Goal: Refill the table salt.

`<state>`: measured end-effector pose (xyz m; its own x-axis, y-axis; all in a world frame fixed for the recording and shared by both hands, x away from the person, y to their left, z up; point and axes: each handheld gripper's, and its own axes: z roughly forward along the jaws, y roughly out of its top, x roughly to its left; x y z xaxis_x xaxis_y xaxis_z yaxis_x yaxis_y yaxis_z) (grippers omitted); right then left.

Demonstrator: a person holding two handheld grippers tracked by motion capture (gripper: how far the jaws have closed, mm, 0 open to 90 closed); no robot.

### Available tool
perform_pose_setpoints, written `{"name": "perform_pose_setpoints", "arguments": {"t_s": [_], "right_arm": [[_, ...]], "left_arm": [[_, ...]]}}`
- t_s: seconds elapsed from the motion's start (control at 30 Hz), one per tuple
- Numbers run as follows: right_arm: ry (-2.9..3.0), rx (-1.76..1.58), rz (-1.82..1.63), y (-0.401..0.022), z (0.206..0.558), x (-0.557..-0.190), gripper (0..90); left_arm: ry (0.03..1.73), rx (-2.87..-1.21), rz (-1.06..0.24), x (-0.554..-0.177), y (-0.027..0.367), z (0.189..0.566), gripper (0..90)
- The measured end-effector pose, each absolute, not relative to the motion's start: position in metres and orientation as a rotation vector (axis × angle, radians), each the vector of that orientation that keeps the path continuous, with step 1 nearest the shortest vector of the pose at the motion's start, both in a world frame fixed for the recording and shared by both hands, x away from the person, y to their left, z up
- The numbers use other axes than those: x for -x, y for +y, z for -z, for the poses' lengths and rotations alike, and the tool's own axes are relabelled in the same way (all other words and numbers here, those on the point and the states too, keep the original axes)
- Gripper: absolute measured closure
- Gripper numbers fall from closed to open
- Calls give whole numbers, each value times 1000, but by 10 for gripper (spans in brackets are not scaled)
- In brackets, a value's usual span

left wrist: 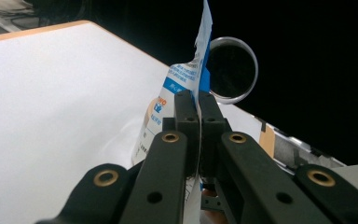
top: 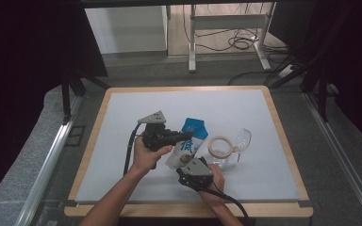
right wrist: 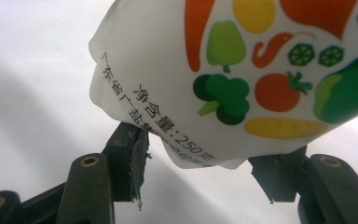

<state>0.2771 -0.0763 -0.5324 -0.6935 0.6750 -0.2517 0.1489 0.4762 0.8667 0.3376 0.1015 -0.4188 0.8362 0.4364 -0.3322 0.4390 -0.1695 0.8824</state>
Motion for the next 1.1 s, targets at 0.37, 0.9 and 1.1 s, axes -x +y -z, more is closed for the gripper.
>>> {"name": "perform_pose_setpoints", "arguments": {"t_s": [0.37,0.9,1.1], "right_arm": [[2139,-723,-1202,-80,533,-277,425],[2092,-769,-1214,-84,534,-279,425],[2091,-791,-1219,-84,535,-279,427]], "left_arm": [[655,-1854,18,-346,89,415,900],[637,-1911,37,-355,76,409,900],[641,-1931,49,-359,73,408,900]]}}
